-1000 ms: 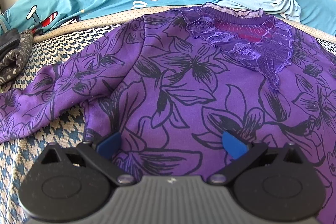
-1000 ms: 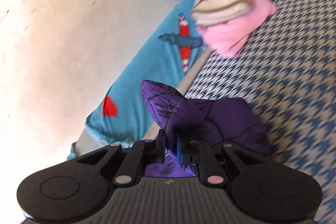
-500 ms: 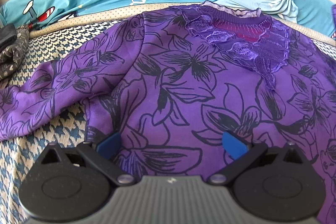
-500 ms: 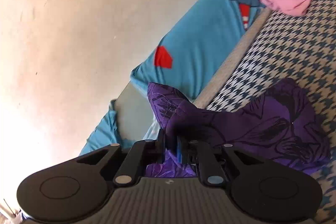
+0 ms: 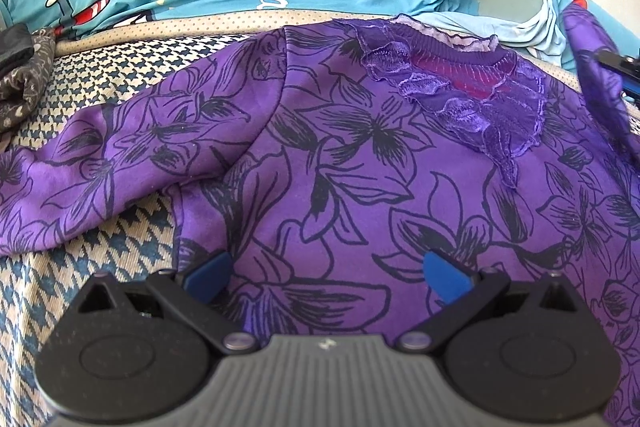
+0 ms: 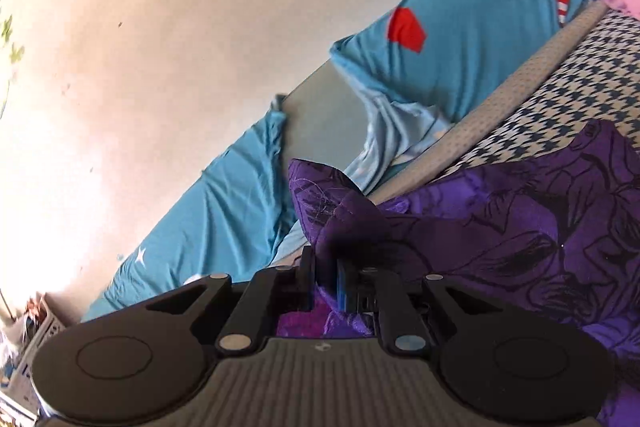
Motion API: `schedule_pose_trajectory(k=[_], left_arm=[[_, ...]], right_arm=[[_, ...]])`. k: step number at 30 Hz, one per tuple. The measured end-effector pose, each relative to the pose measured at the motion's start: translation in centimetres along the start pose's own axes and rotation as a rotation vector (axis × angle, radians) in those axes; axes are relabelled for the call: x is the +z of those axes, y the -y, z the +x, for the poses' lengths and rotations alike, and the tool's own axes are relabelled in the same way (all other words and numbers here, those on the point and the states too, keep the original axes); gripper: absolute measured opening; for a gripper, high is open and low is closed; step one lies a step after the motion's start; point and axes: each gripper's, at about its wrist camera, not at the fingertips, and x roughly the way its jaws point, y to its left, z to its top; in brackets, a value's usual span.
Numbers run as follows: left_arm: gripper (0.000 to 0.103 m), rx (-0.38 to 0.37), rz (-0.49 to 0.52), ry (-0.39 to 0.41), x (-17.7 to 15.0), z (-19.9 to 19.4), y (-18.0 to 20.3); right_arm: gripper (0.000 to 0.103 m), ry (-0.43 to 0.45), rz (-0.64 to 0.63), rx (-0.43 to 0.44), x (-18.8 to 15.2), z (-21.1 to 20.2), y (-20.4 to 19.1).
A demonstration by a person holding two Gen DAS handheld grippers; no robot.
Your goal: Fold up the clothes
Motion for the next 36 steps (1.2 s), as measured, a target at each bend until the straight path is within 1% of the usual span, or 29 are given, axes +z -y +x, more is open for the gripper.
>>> schedule_pose_trajectory(k=[4, 12, 15, 17, 21, 22, 23, 26, 28, 30, 33, 36], left_arm=[[0.103, -0.012, -0.012, 0.0, 0.1, -0.1, -0.3], [0.103, -0.026, -0.027, 0.0, 0.2, -0.2, -0.8], [0.103, -0.028, -0.031, 0.001, 0.2, -0.3, -0.9], [0.103, -0.028, -0.033, 0.001, 0.2, -0.2, -0.9], [0.103, -0.025, -0.036, 0.002, 0.2, -0.2, -0.9], [0.103, -0.024, -0.036, 0.001, 0.2, -0.2, -0.8], [0.103, -0.023, -0.037, 0.001, 0.2, -0.2, -0.8], [0.103, -0.02, -0.04, 0.001, 0.2, -0.2, -0.8], [0.103, -0.017, -0.041, 0.0, 0.2, -0.1, -0.8], [0.103, -0.015, -0.042, 0.0, 0.2, -0.1, -0.7], [0.103, -0.011, -0.044, 0.001, 0.2, -0.1, -0.7], [0.103, -0.007, -0.048, 0.003, 0.2, -0.1, -0.7]], right_arm=[[0.012, -0.063, -0.049, 0.038, -1.4, 0.9, -1.3], [0.012, -0.17, -0.107, 0.113, -3.3, 2.6, -3.0], [0.012, -0.235, -0.132, 0.132, -4.0, 3.4, -3.7], [0.014, -0.29, -0.159, 0.148, -4.7, 4.1, -4.2], [0.016, -0.415, -0.249, 0.156, -6.5, 5.1, -5.4], [0.017, -0.445, -0.272, 0.158, -7.0, 5.3, -5.8], [0.023, -0.459, -0.277, 0.168, -7.2, 5.3, -5.9], [0.031, -0.501, -0.292, 0.198, -7.7, 5.3, -6.4], [0.036, -0.493, -0.298, 0.216, -7.5, 4.7, -6.7], [0.04, -0.476, -0.308, 0.208, -7.2, 4.2, -6.8], [0.041, -0.45, -0.323, 0.197, -6.6, 3.5, -7.0], [0.041, -0.423, -0.332, 0.158, -5.9, 2.6, -6.4]])
